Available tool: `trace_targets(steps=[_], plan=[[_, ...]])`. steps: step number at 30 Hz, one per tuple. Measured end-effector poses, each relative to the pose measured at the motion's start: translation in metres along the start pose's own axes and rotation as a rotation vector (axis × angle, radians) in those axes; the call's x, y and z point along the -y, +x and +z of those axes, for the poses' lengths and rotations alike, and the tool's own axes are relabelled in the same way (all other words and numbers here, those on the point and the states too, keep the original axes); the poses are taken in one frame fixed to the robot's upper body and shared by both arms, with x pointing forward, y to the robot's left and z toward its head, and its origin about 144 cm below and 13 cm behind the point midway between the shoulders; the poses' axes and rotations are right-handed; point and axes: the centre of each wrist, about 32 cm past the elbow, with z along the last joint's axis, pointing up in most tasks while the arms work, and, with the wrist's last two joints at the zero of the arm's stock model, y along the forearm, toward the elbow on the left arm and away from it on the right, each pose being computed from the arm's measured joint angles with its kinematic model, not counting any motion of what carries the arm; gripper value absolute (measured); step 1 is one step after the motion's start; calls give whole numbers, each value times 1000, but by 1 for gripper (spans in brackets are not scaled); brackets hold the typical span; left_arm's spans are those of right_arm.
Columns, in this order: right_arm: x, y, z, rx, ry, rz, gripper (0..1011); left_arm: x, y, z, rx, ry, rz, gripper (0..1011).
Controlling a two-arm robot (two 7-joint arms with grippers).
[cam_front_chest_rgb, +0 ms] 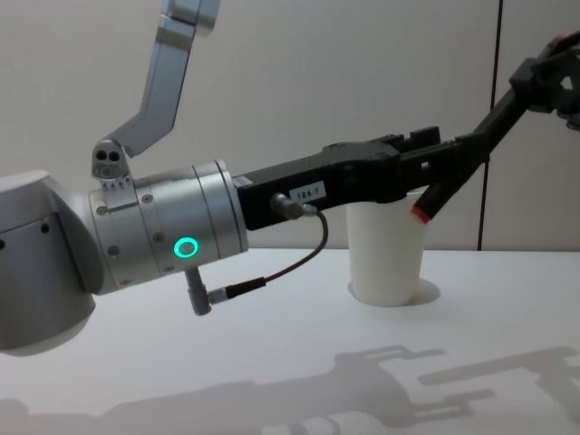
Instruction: Place the pen into the pen holder.
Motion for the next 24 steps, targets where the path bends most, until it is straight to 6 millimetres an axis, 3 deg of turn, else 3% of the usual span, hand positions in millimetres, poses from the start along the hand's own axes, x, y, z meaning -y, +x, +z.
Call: trace_targets(steps=[1, 11, 24], plan=[[0, 0, 0, 0, 0, 0, 207, 0, 0, 0, 0, 0, 0, 715], [0, 0, 0, 1, 0, 1, 207, 0, 0, 0, 0, 0, 0, 979], [-8, 5, 5, 68, 42, 0, 207, 0, 0, 0, 0, 0, 0, 1000]])
